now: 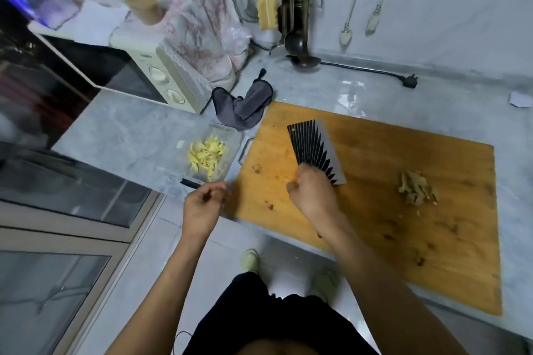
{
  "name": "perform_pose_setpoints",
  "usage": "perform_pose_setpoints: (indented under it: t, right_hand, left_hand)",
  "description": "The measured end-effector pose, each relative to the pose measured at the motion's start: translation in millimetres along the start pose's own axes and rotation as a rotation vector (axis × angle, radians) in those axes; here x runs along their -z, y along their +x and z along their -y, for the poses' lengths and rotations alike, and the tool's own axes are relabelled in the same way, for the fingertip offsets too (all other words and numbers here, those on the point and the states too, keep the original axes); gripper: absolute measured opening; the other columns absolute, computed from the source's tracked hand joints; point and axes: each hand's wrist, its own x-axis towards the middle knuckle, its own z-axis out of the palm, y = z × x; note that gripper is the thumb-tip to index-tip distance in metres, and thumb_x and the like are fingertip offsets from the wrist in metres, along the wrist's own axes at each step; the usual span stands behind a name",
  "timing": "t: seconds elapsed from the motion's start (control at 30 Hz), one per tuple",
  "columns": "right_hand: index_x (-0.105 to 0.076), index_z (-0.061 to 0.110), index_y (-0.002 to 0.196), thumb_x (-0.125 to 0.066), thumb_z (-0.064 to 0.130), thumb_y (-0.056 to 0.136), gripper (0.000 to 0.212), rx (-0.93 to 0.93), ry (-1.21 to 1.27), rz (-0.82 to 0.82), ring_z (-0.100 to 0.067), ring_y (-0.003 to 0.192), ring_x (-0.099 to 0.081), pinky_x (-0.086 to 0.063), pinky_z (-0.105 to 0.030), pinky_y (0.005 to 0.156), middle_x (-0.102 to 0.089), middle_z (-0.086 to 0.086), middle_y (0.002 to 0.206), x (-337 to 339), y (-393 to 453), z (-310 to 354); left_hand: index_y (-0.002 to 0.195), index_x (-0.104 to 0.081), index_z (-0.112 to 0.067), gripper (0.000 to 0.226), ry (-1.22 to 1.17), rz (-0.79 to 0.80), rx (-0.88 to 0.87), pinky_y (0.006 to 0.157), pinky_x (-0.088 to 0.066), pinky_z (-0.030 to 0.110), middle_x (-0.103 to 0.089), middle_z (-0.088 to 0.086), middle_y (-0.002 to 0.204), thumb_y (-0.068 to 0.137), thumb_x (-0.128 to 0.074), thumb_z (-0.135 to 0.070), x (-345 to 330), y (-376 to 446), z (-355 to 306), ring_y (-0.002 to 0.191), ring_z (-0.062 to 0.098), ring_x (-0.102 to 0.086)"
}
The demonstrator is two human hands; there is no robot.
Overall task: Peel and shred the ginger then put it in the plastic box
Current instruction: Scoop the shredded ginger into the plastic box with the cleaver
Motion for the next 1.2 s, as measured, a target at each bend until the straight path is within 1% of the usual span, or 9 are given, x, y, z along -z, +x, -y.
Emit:
perform_pose_setpoints:
  t: [0.17, 0.33, 0.43, 0.53, 0.63, 0.73, 0.87, 1.0, 1.2]
  right_hand:
    - [-0.061, 0.009, 0.113, -0.063, 0.033, 0.096, 0.03, 0.052, 0.191, 0.09, -0.027, 0.089, -0.066, -0.056, -0.036, 0.073, -0.067, -0.008, 0.102, -10.0, 9.4, 48.0]
    - [-0.062, -0.001, 0.107, -0.06, 0.031, 0.097, 0.034, 0.009, 0.293, 0.144, -0.03, 0.096, -0.063, -0.05, -0.04, 0.086, -0.067, -0.02, 0.103, -37.3, 15.2, 99.6]
    - [-0.064, 0.011, 0.103, -0.057, 0.039, 0.096, 0.029, -0.108, 0.448, 0.147, -0.023, 0.084, -0.064, -0.052, -0.034, 0.077, -0.068, -0.006, 0.093, -57.9, 18.6, 125.5]
    - [-0.048, 0.015, 0.103, -0.058, 0.038, 0.098, 0.025, -0.156, 0.457, 0.152, -0.016, 0.086, -0.053, -0.044, -0.023, 0.069, -0.05, 0.011, 0.082, -79.2, 36.9, 144.7]
    - [-0.048, 0.018, 0.107, -0.061, 0.026, 0.097, 0.018, -0.206, 0.485, 0.095, -0.013, 0.089, -0.055, -0.043, -0.028, 0.075, -0.054, 0.01, 0.088, -95.3, 53.7, 154.4]
    - [-0.056, 0.013, 0.092, -0.061, 0.011, 0.095, 0.006, -0.273, 0.503, 0.091, -0.007, 0.067, -0.063, -0.048, -0.022, 0.057, -0.065, -0.002, 0.084, -102.6, 55.8, 153.6]
    - [-0.061, 0.01, 0.074, -0.064, 0.007, 0.093, 0.02, -0.318, 0.577, 0.12, -0.016, 0.055, -0.064, -0.053, -0.033, 0.058, -0.067, -0.008, 0.065, -110.4, 54.3, 153.0]
    - [-0.066, -0.002, 0.099, -0.05, 0.007, 0.103, 0.019, -0.339, 0.74, 0.281, -0.011, 0.051, -0.066, -0.053, -0.023, 0.049, -0.067, -0.011, 0.072, -114.3, 47.1, 169.1]
    - [-0.057, -0.001, 0.123, -0.042, 0.024, 0.108, 0.033, -0.506, 1.159, 0.175, -0.028, 0.075, -0.073, -0.059, -0.032, 0.06, -0.07, -0.026, 0.102, -102.6, 54.1, 153.6]
  left_hand:
    - [0.082, -0.073, -0.017, 0.023, -0.069, -0.19, 0.084, 0.082, -0.055, 0.036, -0.073, 0.002, 0.085, 0.093, -0.059, -0.003, 56.3, 35.5, 14.7, 0.085, 0.022, -0.069]
    - [0.104, -0.072, -0.007, 0.017, 0.373, -0.22, -0.001, 0.076, -0.044, 0.029, -0.071, 0.006, 0.1, 0.094, -0.06, -0.011, 103.5, 109.3, 25.6, 0.094, 0.026, -0.065]
    - [0.116, -0.065, -0.001, 0.035, 0.614, -0.091, 0.043, 0.09, -0.047, 0.042, -0.065, 0.025, 0.114, 0.089, -0.067, -0.023, 119.0, 166.4, 39.1, 0.107, 0.043, -0.06]
    - [0.118, -0.056, -0.006, 0.067, 0.659, -0.032, 0.189, 0.092, -0.048, 0.047, -0.059, 0.023, 0.118, 0.072, -0.076, -0.052, 121.2, 201.9, 48.4, 0.11, 0.043, -0.055]
    - [0.122, -0.051, -0.004, 0.07, 0.6, -0.026, 0.161, 0.093, -0.045, 0.042, -0.057, 0.021, 0.12, 0.072, -0.082, -0.044, 120.1, 219.6, 48.5, 0.116, 0.04, -0.052]
    - [0.112, -0.062, -0.005, 0.045, 0.453, 0.026, 0.189, 0.085, -0.046, 0.034, -0.065, 0.013, 0.108, 0.078, -0.081, -0.027, 133.0, 231.4, 41.0, 0.112, 0.034, -0.06]
    - [0.105, -0.066, -0.016, 0.016, 0.196, 0.073, -0.159, 0.075, -0.046, 0.019, -0.066, 0.0, 0.1, 0.089, -0.069, -0.014, 143.2, 206.0, 23.6, 0.093, 0.012, -0.065]
    - [0.114, -0.071, -0.011, 0.028, 0.326, 0.189, -0.637, 0.086, -0.035, 0.0, -0.064, 0.001, 0.113, 0.086, -0.072, -0.004, 131.3, 155.4, 36.4, 0.101, 0.001, -0.054]
    - [0.109, -0.073, -0.013, 0.03, 0.443, 0.183, -0.866, 0.096, -0.046, 0.034, -0.062, 0.008, 0.118, 0.079, -0.076, -0.012, 121.2, 140.8, 61.9, 0.111, 0.028, -0.056]
